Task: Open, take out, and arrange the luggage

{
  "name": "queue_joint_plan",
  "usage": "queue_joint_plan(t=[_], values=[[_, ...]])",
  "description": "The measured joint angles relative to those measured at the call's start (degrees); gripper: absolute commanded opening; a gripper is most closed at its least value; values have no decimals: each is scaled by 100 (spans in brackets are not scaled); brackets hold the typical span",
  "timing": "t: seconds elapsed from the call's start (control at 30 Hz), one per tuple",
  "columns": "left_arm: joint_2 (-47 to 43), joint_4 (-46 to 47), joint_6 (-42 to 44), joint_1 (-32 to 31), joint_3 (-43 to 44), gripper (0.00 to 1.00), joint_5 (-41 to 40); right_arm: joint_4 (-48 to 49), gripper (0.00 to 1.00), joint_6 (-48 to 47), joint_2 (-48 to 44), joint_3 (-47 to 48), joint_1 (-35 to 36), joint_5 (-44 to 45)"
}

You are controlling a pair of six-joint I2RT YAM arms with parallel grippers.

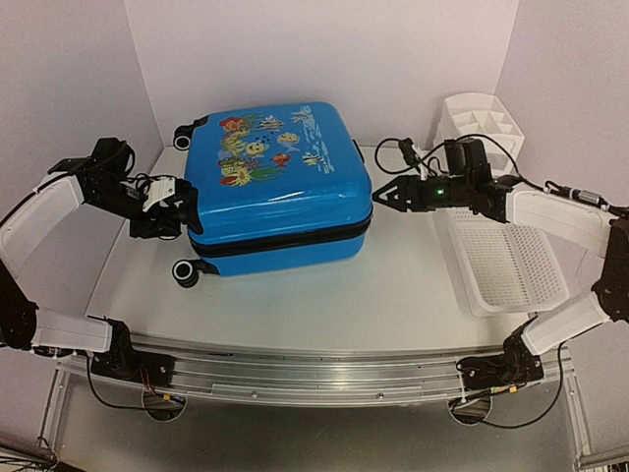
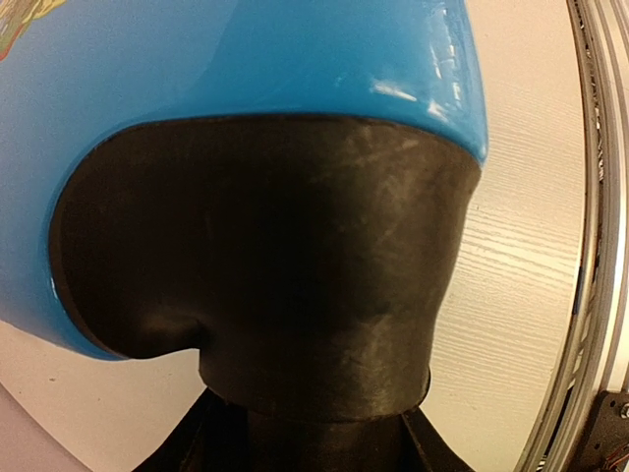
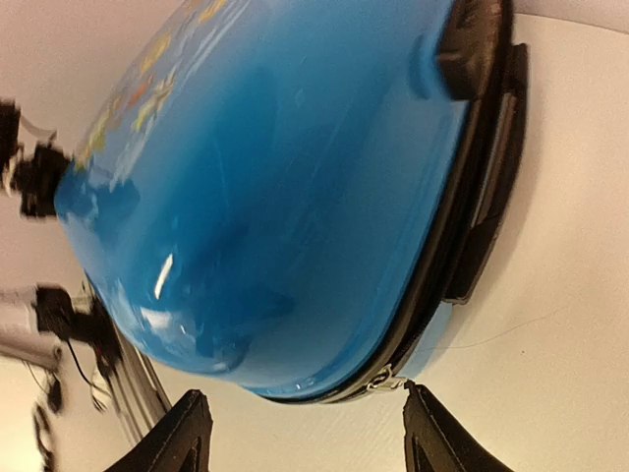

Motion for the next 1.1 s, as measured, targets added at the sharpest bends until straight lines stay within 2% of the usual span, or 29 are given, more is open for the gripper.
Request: queue_joint_plan(t=[0.13, 0.27, 0.43, 0.73, 0.87, 1.1], values=[[0, 13, -2, 0, 0, 0, 8, -31, 61, -1582, 298, -222, 148, -479], [-2, 14, 8, 0, 0, 0, 11, -19, 55, -2853, 589, -373, 215, -735], [-10, 15, 18, 0, 0, 0, 8, 160, 54, -3679, 772, -428, 211, -788], [-11, 14, 39, 0, 0, 0, 6, 642, 51, -3998, 798, -838, 69, -577], [-2, 16, 45, 0, 1, 0, 7, 904, 45, -4019, 1005, -838, -43, -534], [19, 36, 47, 2, 4, 0, 8, 1313, 40, -3977, 1470, -652, -69, -694]])
